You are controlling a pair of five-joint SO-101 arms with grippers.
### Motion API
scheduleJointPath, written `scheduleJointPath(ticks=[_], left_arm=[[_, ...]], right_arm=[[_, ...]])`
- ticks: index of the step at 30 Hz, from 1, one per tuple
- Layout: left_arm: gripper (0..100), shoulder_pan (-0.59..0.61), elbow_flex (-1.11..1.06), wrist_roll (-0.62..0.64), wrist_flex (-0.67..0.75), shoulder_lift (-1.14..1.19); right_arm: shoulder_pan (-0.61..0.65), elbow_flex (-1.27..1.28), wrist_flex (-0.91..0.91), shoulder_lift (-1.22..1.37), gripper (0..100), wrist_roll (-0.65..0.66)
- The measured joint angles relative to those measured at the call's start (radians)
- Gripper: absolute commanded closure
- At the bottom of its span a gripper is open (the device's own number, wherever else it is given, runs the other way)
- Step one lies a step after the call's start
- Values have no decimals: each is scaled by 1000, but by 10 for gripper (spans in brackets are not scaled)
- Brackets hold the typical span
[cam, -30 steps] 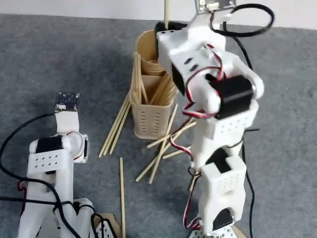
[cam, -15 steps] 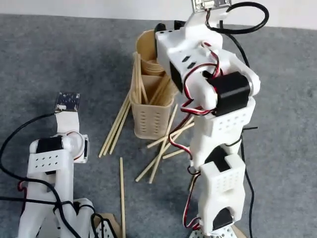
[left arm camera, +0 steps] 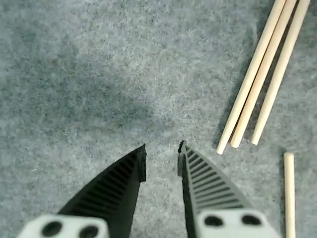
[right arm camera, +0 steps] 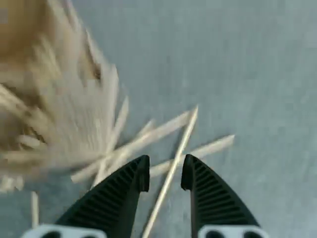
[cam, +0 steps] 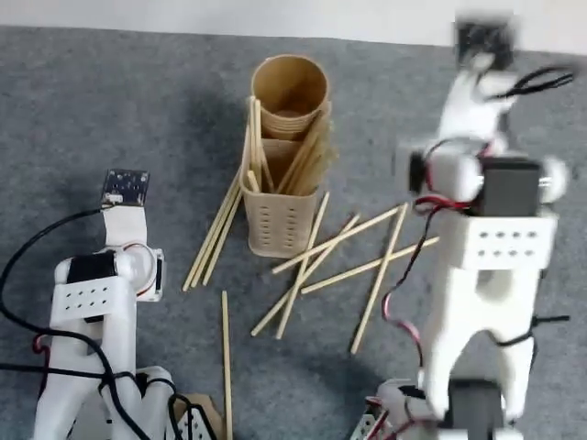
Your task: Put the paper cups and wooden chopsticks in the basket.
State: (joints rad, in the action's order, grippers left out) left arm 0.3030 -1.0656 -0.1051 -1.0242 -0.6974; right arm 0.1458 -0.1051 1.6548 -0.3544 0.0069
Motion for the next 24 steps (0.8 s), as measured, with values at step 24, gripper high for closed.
scheduleJointPath(ticks=[24], left_arm=[[859, 0, 0, 0, 0, 0]], right_arm=[[21, 844, -835, 319, 767, -457]])
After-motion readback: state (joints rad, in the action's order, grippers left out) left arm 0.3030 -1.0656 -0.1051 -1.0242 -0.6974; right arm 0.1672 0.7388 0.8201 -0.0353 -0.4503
